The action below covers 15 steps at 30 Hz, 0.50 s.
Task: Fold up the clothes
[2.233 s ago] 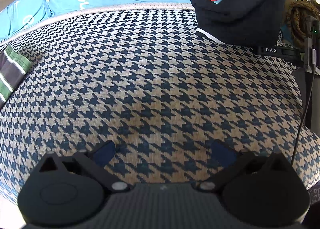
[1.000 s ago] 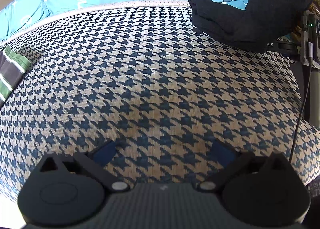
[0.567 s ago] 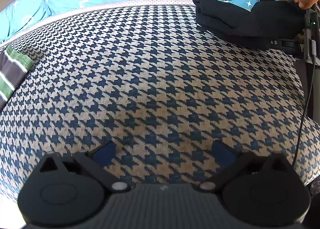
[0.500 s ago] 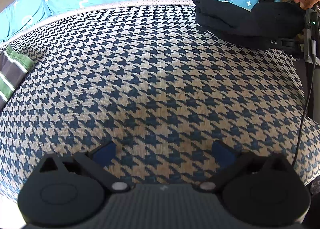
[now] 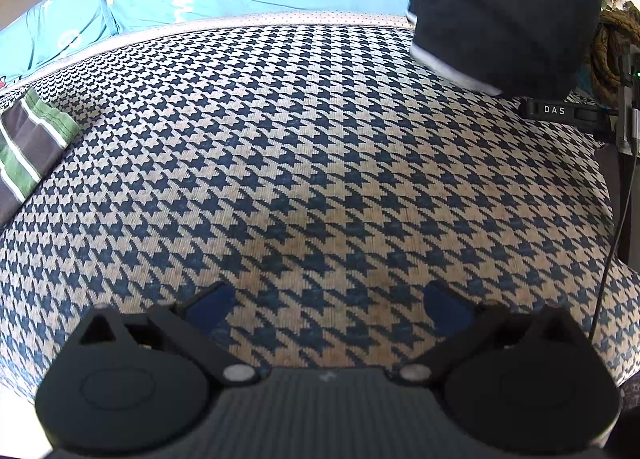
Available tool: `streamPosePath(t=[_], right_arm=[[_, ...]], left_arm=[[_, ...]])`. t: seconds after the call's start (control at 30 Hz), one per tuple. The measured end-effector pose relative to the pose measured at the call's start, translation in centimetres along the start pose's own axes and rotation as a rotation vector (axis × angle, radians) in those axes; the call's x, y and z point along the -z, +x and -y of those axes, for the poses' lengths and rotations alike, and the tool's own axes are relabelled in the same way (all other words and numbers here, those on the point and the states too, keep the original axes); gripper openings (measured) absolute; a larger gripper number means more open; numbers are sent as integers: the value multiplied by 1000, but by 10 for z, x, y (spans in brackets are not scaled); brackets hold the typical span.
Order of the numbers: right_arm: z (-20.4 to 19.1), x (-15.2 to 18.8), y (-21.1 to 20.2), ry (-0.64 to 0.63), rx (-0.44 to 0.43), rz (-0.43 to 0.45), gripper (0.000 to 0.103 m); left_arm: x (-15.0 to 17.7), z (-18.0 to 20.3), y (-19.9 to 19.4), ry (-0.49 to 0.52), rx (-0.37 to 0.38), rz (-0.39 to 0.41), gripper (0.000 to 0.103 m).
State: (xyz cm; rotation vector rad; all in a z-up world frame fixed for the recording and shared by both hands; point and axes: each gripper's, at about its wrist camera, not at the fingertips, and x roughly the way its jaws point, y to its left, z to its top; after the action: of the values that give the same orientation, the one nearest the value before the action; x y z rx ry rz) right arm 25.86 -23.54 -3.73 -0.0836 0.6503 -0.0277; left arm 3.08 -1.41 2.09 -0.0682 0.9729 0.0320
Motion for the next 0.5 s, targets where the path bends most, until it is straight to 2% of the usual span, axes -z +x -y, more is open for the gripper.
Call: streamPosePath(t=[0.23,0.5], right_arm=[[2,0,9,0,3,1,103],[-1,1,4,0,4,2,103]], left_arm=[[5,3,-7,7,-11,21,103],[1,-9,-9,-29,-7,24,103]])
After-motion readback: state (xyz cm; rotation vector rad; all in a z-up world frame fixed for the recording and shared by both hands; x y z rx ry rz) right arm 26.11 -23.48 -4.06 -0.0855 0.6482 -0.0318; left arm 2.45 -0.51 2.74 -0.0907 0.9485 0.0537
